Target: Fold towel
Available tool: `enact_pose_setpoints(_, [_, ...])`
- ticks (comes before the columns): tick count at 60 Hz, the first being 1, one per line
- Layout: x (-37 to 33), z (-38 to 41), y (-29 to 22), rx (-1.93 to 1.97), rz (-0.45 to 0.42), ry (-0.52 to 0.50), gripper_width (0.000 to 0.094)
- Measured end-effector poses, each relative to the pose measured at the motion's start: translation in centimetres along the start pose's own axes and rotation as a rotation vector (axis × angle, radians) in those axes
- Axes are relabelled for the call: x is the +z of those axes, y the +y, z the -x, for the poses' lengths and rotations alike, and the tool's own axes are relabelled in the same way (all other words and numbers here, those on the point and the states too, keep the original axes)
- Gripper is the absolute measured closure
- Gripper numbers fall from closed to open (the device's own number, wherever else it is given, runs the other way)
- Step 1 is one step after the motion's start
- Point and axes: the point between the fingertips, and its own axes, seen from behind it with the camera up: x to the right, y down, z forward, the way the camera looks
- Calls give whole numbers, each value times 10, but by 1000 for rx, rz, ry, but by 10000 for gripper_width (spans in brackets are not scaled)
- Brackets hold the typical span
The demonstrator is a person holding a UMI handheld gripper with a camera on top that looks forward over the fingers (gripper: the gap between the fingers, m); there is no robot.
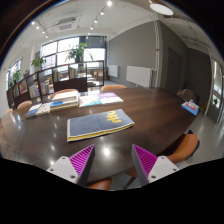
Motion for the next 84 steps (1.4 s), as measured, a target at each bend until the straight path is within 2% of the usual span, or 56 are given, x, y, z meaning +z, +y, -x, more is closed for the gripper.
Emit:
enact_pose_setpoints(6, [22,39,6,-44,44,-67,198])
enact_pose_setpoints(22, [143,175,11,-162,115,-264,189])
enact_pose_setpoints(38, [240,241,4,-230,166,-340,219])
enact_pose_setpoints(41, [250,244,9,-242,187,-336,264])
enact_pose_setpoints(43, [255,239,10,-271,187,-317,327])
enact_pose_setpoints(48, [259,229,7,-277,175,-269,560])
enact_pose_setpoints(50, [259,227,7,-274,176,-261,625])
enact_pose_setpoints(54, [264,216,5,-307,165,-228,830])
enact_pose_setpoints(60, [264,216,6,-352,176,-244,863])
enact_pose_setpoints(68, [256,218,-3,-313,210,-315,876])
enact_pose_setpoints(75, [239,187,-59,-284,121,-354,875])
enact_pose_setpoints(84, [239,102,-120,-275,52,-314,876])
